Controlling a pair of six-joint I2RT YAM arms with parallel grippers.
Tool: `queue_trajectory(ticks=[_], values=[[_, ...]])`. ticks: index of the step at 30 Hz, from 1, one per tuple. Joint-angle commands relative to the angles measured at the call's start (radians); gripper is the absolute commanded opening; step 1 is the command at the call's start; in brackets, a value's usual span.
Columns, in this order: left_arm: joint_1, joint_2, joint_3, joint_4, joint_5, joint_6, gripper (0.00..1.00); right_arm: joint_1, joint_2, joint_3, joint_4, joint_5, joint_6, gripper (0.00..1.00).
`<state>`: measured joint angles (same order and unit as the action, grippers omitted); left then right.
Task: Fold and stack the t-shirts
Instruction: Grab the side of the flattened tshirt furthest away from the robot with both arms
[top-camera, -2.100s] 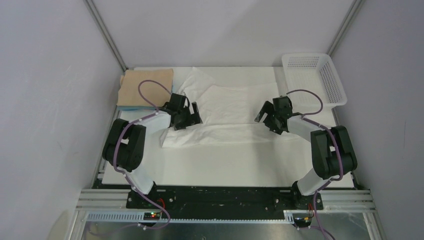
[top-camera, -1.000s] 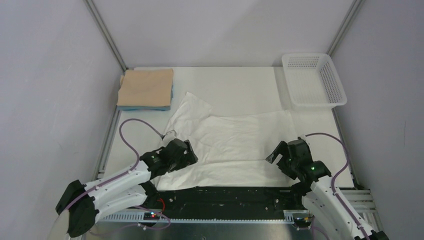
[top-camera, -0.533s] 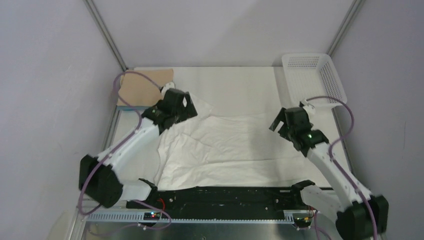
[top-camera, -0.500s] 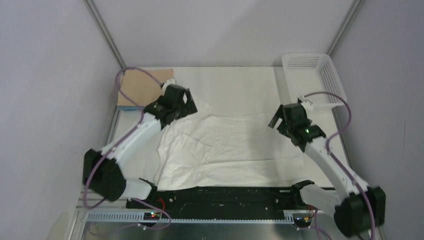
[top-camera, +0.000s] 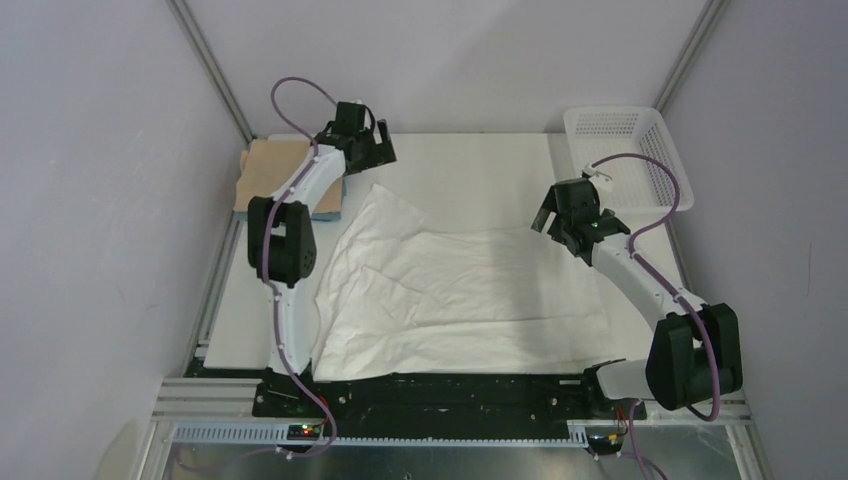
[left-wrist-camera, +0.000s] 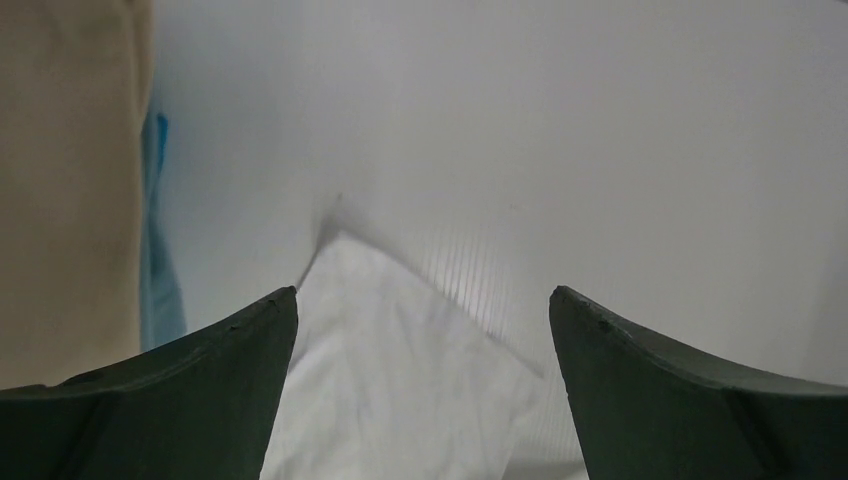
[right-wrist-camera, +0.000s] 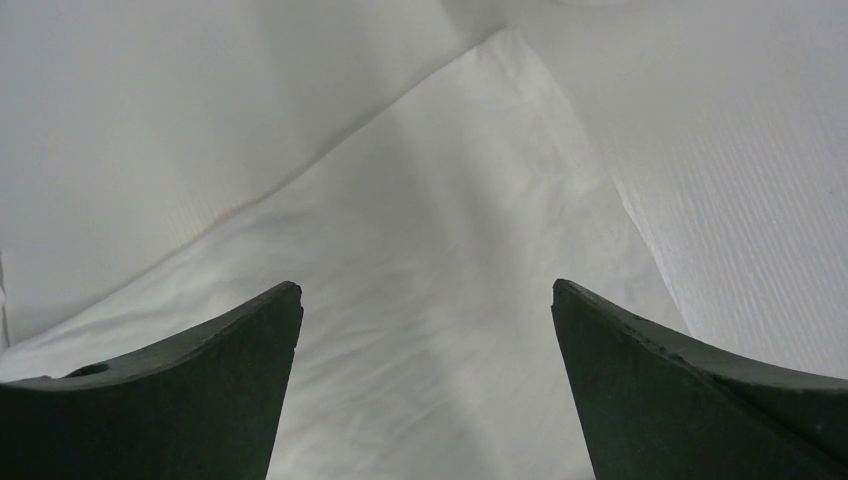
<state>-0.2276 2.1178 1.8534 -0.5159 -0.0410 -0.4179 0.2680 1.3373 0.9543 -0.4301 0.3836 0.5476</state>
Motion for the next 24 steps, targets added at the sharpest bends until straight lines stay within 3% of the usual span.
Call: queue_trajectory(ticks=[1,9,17,24], values=[[0.036,0.147,0.160,0.002,0.141,-0.057,1.00,-0.007,0.012,0.033,0.021,-0.005,-0.018,0.99],[0.048,0.252,0.160,-0.010,0.118,-0.160,1.00,-0.021,0.004,0.028,0.000,-0.051,-0.015,0.99],[0.016,0.247,0.089,-0.043,0.156,-0.141,0.99,-0.033,-0.011,0.006,0.004,-0.086,0.002,0.99],[-0.028,0.212,0.087,-0.142,0.007,-0.137,0.75,-0.036,-0.031,-0.004,0.000,-0.093,0.002,0.99]])
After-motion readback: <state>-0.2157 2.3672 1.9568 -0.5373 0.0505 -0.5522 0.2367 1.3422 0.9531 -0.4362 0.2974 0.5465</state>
